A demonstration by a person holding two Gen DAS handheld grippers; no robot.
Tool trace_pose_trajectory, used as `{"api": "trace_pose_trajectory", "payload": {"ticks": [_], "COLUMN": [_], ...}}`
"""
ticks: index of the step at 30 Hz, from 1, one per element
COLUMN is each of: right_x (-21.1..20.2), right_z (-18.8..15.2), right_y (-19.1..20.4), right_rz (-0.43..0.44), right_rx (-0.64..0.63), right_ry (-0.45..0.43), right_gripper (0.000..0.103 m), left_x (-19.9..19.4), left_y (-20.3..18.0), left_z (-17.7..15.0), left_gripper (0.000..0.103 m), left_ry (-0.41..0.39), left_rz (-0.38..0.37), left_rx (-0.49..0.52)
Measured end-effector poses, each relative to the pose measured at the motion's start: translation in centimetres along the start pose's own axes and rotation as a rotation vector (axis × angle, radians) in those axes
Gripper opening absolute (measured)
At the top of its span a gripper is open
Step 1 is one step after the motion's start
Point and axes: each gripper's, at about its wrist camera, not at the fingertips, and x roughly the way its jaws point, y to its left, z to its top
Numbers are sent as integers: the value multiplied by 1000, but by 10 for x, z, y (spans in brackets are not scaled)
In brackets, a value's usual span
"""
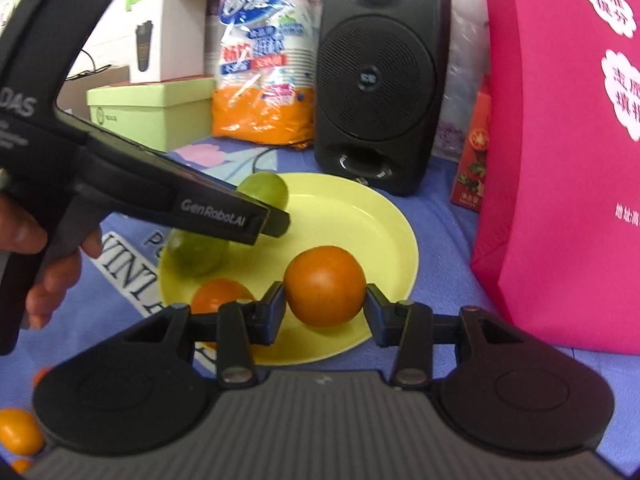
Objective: Organize fruits
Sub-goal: 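Carry both fruits onto the yellow plate and open both grippers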
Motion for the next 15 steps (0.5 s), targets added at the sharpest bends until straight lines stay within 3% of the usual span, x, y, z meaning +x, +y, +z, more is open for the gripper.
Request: {"api": "trace_pose_trajectory", "payload": {"ticks": [1, 3, 4, 10, 15], "right_x": [-2, -6, -10, -47, -87], "right_z": [-1, -1, -1, -3, -27], "right_y": [0, 3, 4, 3, 4], "right_rz": [1, -3, -8, 3, 29], "right_rx": [-4, -24, -33, -26, -1], "right_ry": [-5, -8, -18, -73, -74], "right_gripper": [42, 44, 44, 44, 44], "left_x": [-2, -11, -20, -84, -139], "left_y": [1, 2, 3, 15, 17], "left_z": [0, -1, -2, -23, -66], "left_gripper": [44, 65, 68, 69, 69], "left_ry": [-7, -27, -43, -119, -157], "left_rz": [0, 10, 19, 0, 0], "left_rx": [2, 11, 15, 23, 31]}}
